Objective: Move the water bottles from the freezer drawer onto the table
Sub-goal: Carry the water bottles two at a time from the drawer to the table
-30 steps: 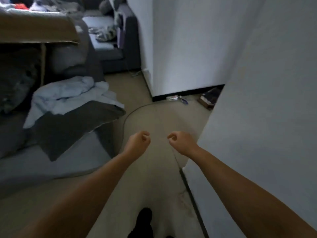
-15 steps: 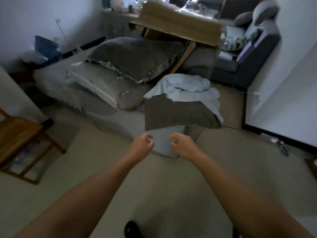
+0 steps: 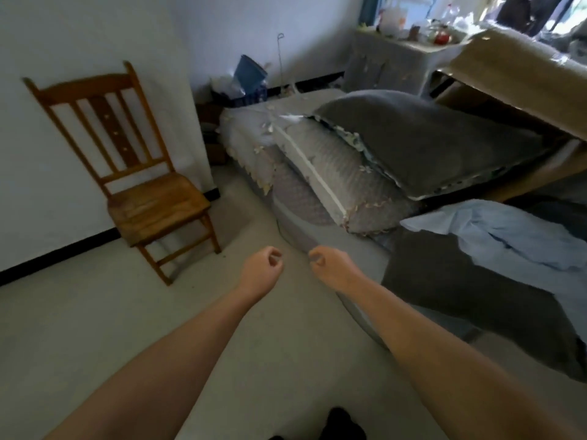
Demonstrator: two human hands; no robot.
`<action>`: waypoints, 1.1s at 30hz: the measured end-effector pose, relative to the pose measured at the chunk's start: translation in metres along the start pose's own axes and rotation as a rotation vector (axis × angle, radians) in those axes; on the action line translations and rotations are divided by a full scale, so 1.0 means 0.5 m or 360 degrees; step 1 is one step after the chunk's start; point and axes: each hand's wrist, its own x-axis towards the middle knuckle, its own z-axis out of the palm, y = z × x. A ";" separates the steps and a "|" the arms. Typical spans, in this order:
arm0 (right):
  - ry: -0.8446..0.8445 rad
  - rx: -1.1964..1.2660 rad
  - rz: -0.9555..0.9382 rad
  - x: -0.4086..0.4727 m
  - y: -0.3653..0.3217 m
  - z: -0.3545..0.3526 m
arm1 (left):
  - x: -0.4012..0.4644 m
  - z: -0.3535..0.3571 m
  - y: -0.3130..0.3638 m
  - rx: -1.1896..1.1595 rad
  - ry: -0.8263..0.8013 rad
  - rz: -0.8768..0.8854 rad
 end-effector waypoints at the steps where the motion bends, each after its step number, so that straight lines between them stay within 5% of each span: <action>1: -0.0054 -0.0066 -0.0061 0.037 -0.022 0.008 | 0.016 -0.020 -0.022 -0.0007 0.0035 -0.0069; 14: -0.0554 -0.0285 -0.0772 0.456 -0.335 0.088 | 0.198 -0.250 -0.197 -0.0102 0.0686 -0.0790; 25: -0.1118 -0.0518 -0.1365 0.521 -0.644 0.328 | 0.118 -0.417 -0.385 -0.0296 0.1246 -0.1448; 33: -0.1163 -0.0573 -0.1568 0.542 -0.921 0.547 | 0.070 -0.638 -0.606 -0.0323 0.1469 -0.1593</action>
